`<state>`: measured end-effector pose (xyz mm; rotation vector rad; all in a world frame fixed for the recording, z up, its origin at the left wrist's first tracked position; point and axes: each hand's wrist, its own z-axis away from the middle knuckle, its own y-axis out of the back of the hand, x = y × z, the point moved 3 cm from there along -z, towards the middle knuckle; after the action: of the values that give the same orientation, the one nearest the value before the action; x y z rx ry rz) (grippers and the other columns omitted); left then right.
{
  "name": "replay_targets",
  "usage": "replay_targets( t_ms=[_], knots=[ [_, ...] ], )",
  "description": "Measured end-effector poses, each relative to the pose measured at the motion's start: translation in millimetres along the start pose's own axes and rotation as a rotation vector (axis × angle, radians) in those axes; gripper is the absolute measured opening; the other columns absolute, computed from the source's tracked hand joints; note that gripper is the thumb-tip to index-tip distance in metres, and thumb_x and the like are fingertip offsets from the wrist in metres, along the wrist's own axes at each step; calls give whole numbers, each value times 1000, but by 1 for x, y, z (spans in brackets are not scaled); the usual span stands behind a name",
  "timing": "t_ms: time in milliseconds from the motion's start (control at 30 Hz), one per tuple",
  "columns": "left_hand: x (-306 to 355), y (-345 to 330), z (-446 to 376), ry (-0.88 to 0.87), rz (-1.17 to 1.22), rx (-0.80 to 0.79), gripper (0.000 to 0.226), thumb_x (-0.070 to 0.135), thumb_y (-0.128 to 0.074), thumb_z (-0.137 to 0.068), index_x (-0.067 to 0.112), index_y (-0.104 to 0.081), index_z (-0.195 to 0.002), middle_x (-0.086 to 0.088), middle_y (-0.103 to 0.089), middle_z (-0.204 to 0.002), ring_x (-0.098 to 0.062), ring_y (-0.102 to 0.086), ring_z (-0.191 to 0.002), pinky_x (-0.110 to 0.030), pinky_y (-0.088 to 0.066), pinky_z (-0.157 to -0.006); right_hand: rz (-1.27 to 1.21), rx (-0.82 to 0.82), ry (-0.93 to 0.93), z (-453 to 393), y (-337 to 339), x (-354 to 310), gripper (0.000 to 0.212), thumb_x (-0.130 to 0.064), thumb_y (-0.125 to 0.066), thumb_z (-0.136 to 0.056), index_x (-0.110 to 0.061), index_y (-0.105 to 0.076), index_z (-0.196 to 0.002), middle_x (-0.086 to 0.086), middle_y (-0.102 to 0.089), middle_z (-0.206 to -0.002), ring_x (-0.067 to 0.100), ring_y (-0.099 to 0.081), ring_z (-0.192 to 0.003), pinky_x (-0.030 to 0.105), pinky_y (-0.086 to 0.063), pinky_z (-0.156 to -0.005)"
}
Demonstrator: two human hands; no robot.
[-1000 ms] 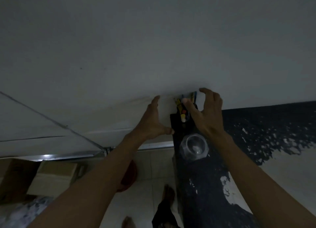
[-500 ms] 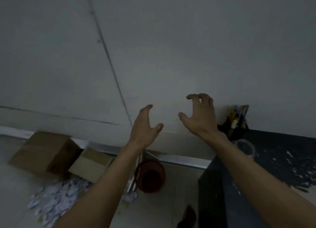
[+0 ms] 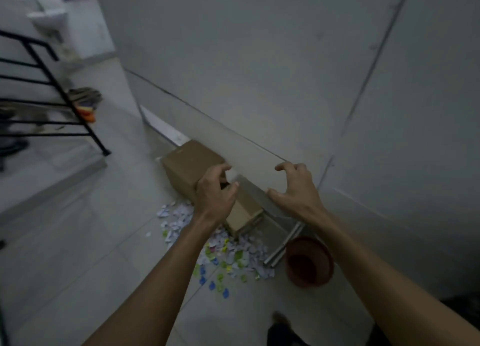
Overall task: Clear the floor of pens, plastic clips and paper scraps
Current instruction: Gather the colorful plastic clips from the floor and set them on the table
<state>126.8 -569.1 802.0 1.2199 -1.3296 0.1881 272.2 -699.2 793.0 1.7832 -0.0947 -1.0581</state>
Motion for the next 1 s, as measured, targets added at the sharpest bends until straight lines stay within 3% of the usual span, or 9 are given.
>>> replay_targets(
  t_ms=[67,167,367,500,867,1000],
  knots=[
    [-20,30,0,43,-8,49,36,12,-67,-86,10,-59,-121,-5,-60,-112,-13,-59,-91,-9,-44,-67,-8,-52,41,-10,-28,-27,55,-39,-69,-78,-23,-46,-126,7,-41,-122,26,-39,-120,34,-42,-89],
    [-53,66,-6,78,-36,113,37,14,-67,-86,11,-59,-122,-6,-60,-119,-13,-61,-86,-21,-47,-72,-32,-124,96,-27,-66,-64,55,-36,-70,-78,-23,-47,-126,7,-40,-122,26,-41,-118,33,-44,-88],
    [-114,111,-32,152,-75,128,38,17,-66,-87,14,-58,-124,-2,-57,-125,-9,-62,-83,-21,-47,-72,-23,-208,158,-71,-132,-118,52,-40,-72,-75,-19,-51,-117,4,-40,-108,27,-49,-102,34,-48,-85],
    [-151,138,-58,206,-90,106,39,17,-65,-87,16,-57,-125,-2,-55,-127,-12,-62,-87,-27,-50,-75,-51,-268,164,-108,-176,-151,57,-40,-71,-76,-18,-51,-124,8,-46,-116,25,-51,-103,31,-46,-84],
    [-246,224,-132,343,-107,107,39,16,-64,-88,15,-57,-125,0,-58,-123,-9,-61,-86,-21,-48,-72,-135,-428,154,-178,-275,-237,65,-39,-67,-83,-13,-45,-139,11,-59,-122,26,-57,-108,38,-50,-89],
    [-280,241,-164,347,-91,64,39,15,-64,-88,14,-56,-127,-1,-59,-119,-7,-59,-82,-18,-47,-68,-131,-428,79,-197,-302,-253,61,-39,-68,-84,-10,-48,-134,10,-61,-110,23,-58,-95,39,-53,-83]
  ],
)
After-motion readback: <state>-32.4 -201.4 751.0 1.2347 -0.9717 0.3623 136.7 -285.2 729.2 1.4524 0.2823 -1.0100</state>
